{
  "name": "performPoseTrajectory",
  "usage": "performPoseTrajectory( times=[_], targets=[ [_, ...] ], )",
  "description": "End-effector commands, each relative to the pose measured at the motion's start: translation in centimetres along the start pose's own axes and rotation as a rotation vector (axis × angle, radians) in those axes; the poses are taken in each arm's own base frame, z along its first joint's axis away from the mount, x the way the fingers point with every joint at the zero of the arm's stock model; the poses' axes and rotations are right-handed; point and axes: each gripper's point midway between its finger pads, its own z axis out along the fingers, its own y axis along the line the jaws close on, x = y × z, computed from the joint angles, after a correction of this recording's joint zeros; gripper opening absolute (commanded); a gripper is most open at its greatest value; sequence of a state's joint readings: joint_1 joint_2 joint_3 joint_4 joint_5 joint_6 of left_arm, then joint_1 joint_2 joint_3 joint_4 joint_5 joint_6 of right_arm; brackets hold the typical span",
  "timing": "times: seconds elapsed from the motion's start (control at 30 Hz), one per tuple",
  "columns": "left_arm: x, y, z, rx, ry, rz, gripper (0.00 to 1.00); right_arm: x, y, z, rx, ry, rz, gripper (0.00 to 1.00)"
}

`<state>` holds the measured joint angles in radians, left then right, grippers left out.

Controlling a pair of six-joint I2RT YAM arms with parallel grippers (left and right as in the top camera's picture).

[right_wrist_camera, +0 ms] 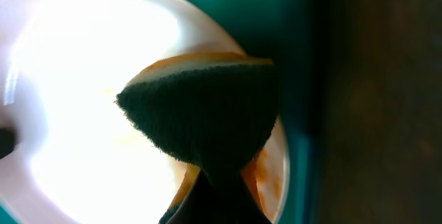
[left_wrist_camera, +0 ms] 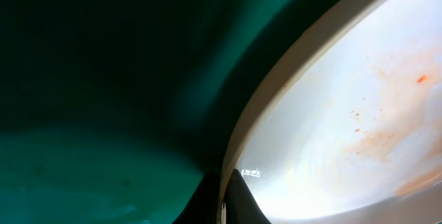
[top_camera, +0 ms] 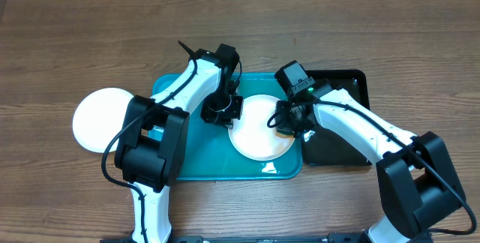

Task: Clean dirty plates on tray and stack at the side
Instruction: 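Scrub the white plate surface with the sponge in the right gripper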

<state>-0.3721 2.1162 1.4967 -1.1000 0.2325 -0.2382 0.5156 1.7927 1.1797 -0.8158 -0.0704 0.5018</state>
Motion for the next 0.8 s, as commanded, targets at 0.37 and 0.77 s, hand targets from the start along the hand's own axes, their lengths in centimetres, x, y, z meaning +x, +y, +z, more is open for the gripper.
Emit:
performPoseTrajectory(
  times=[0.37, 0.77],
  targets=[
    [0.3, 3.9, -3.2, -0.203, -0.079, -0.106, 0.04, 0.2, 4.8, -0.3, -0.136, -0.027, -0.188, 0.04],
    [1.0, 3.5, -5.4, -0.193, -0.119, -0.128, 0.04, 1.7, 3.4, 3.5, -0.072, 0.078, -0.172, 0.04]
  ],
)
